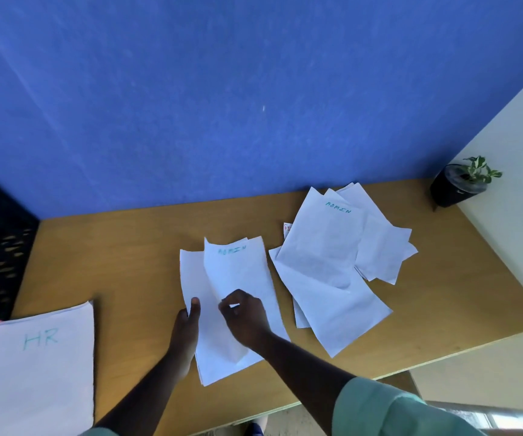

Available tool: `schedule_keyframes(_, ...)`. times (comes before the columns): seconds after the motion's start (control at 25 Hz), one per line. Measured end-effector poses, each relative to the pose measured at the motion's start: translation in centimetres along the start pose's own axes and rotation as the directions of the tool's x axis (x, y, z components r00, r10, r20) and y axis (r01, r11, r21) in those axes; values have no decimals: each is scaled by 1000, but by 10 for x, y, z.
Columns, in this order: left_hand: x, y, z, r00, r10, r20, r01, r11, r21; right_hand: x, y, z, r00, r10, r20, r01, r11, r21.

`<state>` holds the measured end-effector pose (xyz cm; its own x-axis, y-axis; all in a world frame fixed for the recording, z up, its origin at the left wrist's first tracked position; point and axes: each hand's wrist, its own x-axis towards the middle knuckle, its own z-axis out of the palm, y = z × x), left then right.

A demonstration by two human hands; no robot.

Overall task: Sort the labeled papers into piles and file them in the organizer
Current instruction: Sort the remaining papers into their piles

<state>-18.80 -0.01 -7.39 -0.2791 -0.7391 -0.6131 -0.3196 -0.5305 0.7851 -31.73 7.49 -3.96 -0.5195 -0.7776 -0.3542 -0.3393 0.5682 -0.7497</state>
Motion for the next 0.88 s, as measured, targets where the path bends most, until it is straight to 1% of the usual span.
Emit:
schedule_keyframes(0.08, 2, -2, -1, 1000, 0, 9, -1, 999, 42, 4, -2, 1, 998, 43, 42, -50, 981, 185)
schedule_keyframes(0.12, 3, -3, -2, 1000, -1, 6, 0, 996, 89, 6, -1, -3, 998, 63, 11, -64, 967, 246)
schedule_keyframes(0.16, 4, -5, -3, 1000, -12, -1, 12, 991, 134, 9, 2, -12, 995, 71, -69, -52, 969, 242)
schedule_keyframes(0.2, 5, -6, -4, 999, -31, -12, 32, 986, 165, 13, 6, -24, 981, 66, -185, -38, 988, 152)
schedule_keyframes(0.24, 5, -7, -6, 999, -49, -15, 50, 983, 177, 18, 13, -38, 953, 53, -300, -48, 999, 25)
schedule_keyframes(0.28, 5, -7, -7, 998, -58, -15, 59, 981, 186, 23, 20, -54, 918, 38, -394, -82, 992, -96)
schedule_keyframes(0.32, 4, -6, -8, 998, -56, -15, 58, 979, 198, 28, 29, -69, 895, 25, -445, -122, 974, -191)
schedule_keyframes(0.36, 4, -6, -8, 999, -48, -18, 51, 977, 209, 34, 39, -84, 890, 27, -454, -171, 945, -279)
schedule_keyframes(0.44, 4, -6, -10, 1000, -22, -18, 26, 973, 230, 41, 59, -106, 922, 65, -381, -244, 861, -446)
schedule_keyframes(0.52, 4, -6, -13, 1000, 7, -14, -3, 963, 269, 46, 74, -116, 958, 85, -272, -232, 790, -568)
schedule_keyframes(0.6, 3, -7, -17, 999, 23, -28, -13, 956, 293, 51, 83, -118, 971, 66, -230, -198, 761, -618)
schedule_keyframes(0.72, 0, -12, -22, 997, 32, -65, -10, 950, 312, 51, 88, -116, 962, -6, -274, -184, 727, -661)
schedule_keyframes(0.8, -3, -13, -24, 996, 32, -80, -5, 947, 322, 49, 90, -117, 956, -84, -281, -160, 655, -739)
schedule_keyframes(0.88, -4, -12, -25, 996, 29, -80, -2, 947, 322, 45, 91, -122, 962, -128, -242, -123, 586, -801)
